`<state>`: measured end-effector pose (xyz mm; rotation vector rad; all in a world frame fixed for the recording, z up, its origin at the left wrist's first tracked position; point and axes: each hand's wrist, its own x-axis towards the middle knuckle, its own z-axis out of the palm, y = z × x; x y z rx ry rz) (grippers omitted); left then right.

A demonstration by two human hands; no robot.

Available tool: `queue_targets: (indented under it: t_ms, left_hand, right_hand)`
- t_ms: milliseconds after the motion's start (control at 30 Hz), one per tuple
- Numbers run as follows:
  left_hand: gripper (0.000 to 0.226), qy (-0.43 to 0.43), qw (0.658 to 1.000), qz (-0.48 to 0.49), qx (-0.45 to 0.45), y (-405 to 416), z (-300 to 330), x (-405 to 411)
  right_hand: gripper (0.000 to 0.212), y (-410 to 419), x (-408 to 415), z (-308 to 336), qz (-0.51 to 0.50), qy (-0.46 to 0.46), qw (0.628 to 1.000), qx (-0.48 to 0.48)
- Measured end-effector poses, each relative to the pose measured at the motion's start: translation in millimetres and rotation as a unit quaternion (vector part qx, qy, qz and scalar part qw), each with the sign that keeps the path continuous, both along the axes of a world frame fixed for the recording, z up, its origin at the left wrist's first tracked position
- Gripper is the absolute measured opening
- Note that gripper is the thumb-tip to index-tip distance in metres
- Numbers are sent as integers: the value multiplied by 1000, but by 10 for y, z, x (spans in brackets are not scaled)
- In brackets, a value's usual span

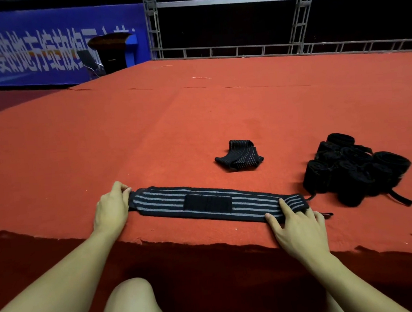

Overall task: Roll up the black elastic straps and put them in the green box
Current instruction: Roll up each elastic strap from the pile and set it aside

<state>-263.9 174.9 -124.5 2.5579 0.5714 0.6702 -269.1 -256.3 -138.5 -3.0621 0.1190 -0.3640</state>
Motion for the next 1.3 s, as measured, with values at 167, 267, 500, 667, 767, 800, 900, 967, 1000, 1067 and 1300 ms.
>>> queue_targets:
  t_ms: [167,267,500,667,767,800,900,967,1000,1067,1300]
  left_hand:
    - [23,53,998,15,38,-117,103,22]
    - [23,13,999,23,27,-111,104,78]
    - [21,-75,992,36,-90,-171,171,180]
    - [23,-47,993,39,-103,-112,114,332]
    - [24,-25,994,44,-101,-81,40,373]
    - [24,-18,994,46,-99,-72,10,382]
    - [24,-2,994,51,-94,-44,-66,410]
    - [24,5,994,54,-90,-44,-100,426]
    - [24,4,994,57,-89,-53,-114,430]
    - [23,-1,995,58,-78,-83,-133,440]
    - [23,-15,998,48,-39,-124,-154,401]
  right_hand:
    - [76,-13,27,-9,21,-5,999,31]
    - [76,-10,2,21,24,-14,999,33]
    - [75,-39,26,-5,7,-29,997,71]
    - [73,-46,81,1,-8,-24,998,57]
    - [74,-33,113,38,-18,-3,999,40]
    - [74,-30,118,45,-21,4,999,37]
    - [74,-19,113,49,-35,19,998,46]
    - [73,-12,104,47,-44,30,997,52]
    - [73,-6,99,47,-48,32,997,53]
    - [73,-3,96,40,-52,31,997,53]
    - [75,-14,108,12,-77,44,995,44]
